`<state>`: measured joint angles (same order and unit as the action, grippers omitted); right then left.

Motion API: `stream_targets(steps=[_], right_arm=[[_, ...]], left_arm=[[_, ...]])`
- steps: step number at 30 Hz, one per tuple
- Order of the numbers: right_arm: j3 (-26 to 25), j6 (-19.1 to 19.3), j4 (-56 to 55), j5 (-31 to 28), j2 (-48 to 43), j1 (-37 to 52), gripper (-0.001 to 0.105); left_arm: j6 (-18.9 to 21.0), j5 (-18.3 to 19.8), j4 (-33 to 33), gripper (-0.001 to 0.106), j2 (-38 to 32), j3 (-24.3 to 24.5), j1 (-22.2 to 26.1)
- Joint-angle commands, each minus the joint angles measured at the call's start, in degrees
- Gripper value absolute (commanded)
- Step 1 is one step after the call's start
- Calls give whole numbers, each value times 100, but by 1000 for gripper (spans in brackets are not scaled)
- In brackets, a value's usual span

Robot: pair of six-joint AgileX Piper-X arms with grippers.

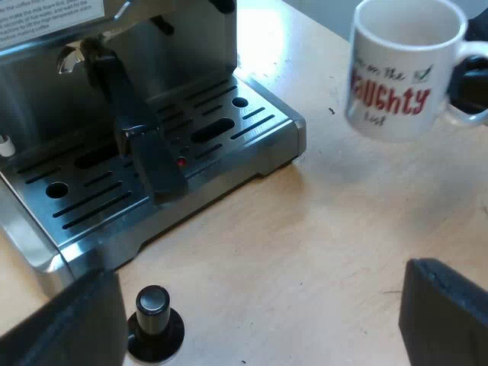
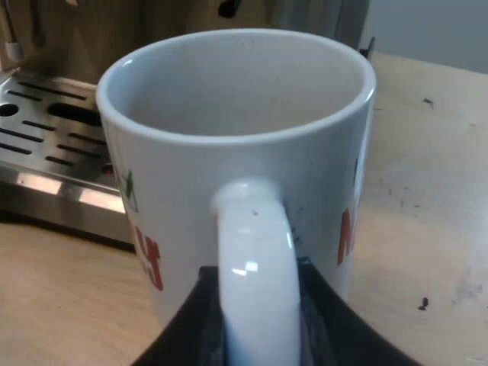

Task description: Remove mug from coffee machine

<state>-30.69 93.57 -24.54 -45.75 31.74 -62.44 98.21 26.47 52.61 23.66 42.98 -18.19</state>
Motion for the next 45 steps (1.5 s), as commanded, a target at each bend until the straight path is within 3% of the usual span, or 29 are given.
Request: stream_targets(steps=[1, 5, 16, 17, 21, 26, 45], right_arm=[[-68, -153, -161, -297, -334, -18, 0], [-68, -565, -818, -720, -710, -18, 0], [-68, -716, -1434, -1119, -1138, -18, 0], [-68, -920, -1536, -1201, -1187, -18, 0], [21, -1065, -1686, -1603, -1201, -18, 0], [289, -1588, -1688, -2009, -1201, -18, 0], [1188, -1736, -1137, -2291, -1201, 195, 0]], left_arm=[[47, 63, -20, 87, 3, 26, -29], [60, 183, -20, 87, 3, 26, -41], [49, 66, -65, 87, 3, 26, -830], [49, 66, -72, 87, 3, 26, -827], [49, 79, -71, 87, 3, 26, -827], [49, 78, -71, 87, 3, 26, -827], [86, 210, -71, 87, 3, 26, -827]])
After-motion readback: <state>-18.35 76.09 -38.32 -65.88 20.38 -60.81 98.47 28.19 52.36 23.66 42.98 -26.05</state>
